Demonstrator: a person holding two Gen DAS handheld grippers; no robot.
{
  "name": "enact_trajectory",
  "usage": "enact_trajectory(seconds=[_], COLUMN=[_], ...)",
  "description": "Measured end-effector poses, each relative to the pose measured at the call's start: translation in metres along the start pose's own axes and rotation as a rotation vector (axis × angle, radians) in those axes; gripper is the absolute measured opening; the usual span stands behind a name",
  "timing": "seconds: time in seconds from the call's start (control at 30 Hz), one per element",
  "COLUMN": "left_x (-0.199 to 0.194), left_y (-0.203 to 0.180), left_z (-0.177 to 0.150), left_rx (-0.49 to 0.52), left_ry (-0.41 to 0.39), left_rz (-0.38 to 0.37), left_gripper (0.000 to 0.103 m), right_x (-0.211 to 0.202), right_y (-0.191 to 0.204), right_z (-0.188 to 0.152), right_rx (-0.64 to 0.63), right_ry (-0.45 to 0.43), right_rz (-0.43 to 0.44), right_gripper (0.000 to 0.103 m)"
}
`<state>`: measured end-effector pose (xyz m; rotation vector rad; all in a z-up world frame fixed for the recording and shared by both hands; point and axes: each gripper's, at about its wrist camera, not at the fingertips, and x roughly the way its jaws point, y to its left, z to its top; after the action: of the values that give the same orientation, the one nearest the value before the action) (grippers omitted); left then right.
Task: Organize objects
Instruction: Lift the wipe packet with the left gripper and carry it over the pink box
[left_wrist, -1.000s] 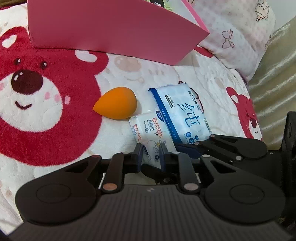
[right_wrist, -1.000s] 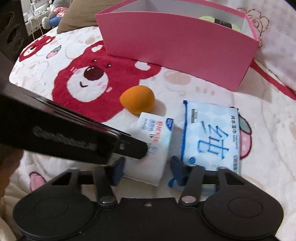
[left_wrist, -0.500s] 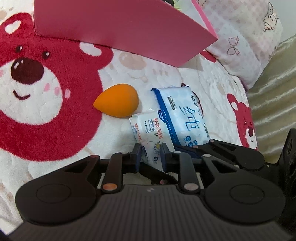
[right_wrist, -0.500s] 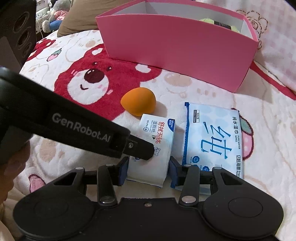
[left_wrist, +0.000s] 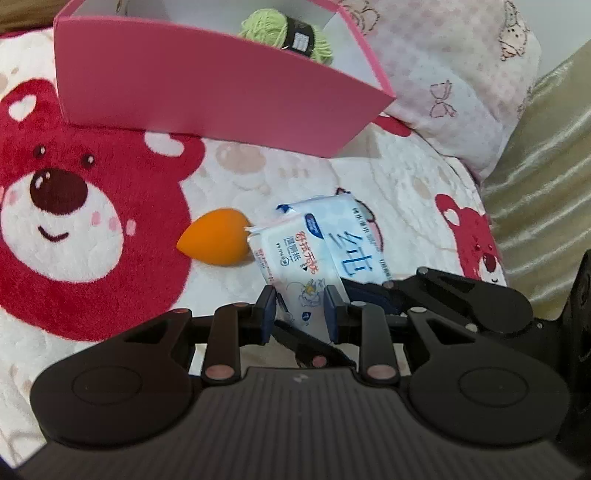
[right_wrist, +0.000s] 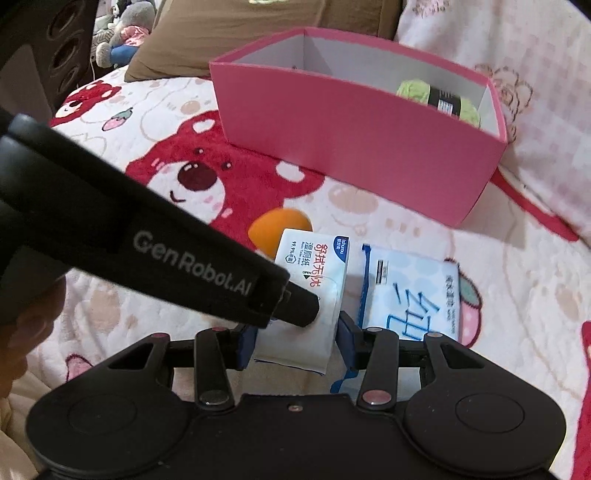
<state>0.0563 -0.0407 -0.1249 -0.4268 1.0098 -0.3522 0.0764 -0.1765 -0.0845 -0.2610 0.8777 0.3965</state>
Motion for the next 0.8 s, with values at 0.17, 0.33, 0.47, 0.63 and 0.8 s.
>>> enact_trajectory(seconds=[0.17,0.33,0.47,0.63,0.8], left_x=[-0.013,-0.023,-0.032,-0.042,-0.049], left_y=[-0.011,-0.008,-0.003,0.001,0.002], left_z=[0.003,0.010,0.016,0.023,0.025], left_rx=[0.042,0.018,-0.009,-0.030,-0.012], left_ry=[-0.019,-0.029,-0.043,-0.057,-0.050], left_rz=[0.016,0.001,-0.007,-0.021,-0.013], left_gripper=[0.025,0.025,0.025,0.025,0.025], right_x=[-0.011,-0.016,-0.023,-0.031,-0.033], right_y=[0.000,0.001,0.003,0.009,0.012], right_z=[0.005,0.008,0.013,0.025,0.034], right_rx=[-0.017,-0.071,-0.137,-0.188,-0.242], right_ry=[-0.037,-0.064,-0.089,-0.116,-0.127], right_rz=[-0.006,-0.016,-0.019,-0.030,-0.031], right_gripper=[0.049,0.049,0.048,0.048,0.047])
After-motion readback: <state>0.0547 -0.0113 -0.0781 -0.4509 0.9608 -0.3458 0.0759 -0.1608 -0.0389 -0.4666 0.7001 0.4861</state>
